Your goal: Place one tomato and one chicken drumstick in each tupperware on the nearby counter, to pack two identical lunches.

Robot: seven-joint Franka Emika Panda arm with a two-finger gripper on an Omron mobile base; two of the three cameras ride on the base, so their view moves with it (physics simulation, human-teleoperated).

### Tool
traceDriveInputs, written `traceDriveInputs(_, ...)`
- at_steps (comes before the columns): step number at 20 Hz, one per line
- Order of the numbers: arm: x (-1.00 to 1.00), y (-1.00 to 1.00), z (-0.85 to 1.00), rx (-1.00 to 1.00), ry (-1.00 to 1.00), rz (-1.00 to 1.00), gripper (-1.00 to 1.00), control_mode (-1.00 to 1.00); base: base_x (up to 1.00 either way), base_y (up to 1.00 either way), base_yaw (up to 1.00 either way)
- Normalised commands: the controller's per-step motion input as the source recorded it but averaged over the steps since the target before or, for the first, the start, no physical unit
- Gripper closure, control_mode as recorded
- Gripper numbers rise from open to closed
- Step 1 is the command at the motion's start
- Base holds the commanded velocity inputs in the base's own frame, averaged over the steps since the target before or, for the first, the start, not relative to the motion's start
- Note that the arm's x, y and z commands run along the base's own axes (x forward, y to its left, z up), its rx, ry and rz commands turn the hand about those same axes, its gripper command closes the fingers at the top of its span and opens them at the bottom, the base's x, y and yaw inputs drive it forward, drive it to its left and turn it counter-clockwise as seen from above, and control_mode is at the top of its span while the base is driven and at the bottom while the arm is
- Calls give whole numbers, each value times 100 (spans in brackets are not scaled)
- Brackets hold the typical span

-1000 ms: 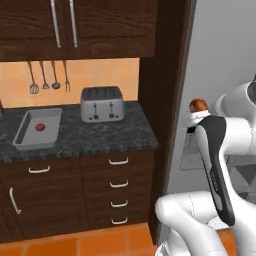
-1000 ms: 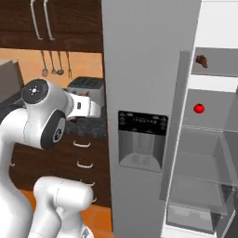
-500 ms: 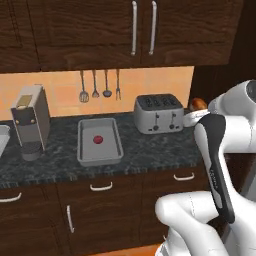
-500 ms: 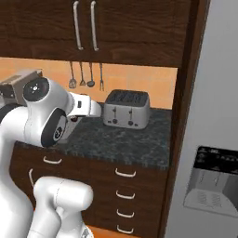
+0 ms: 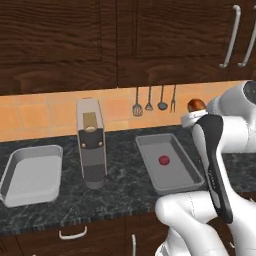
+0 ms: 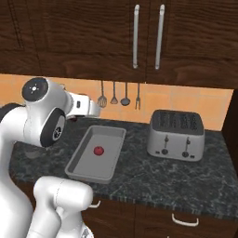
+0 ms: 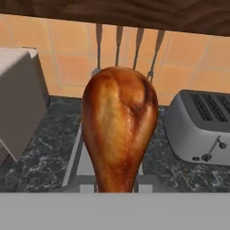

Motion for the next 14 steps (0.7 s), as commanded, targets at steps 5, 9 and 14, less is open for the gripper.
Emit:
traceDriveInputs(5, 0, -3, -79, -11, 17, -3, 100, -100, 3, 13, -1)
traceDriveInputs(9, 43, -10, -100, -3, 39, -1, 100, -100, 0, 0, 0)
traceDriveInputs(14, 58, 0, -100, 0, 31, 10, 100, -100, 0, 0, 0)
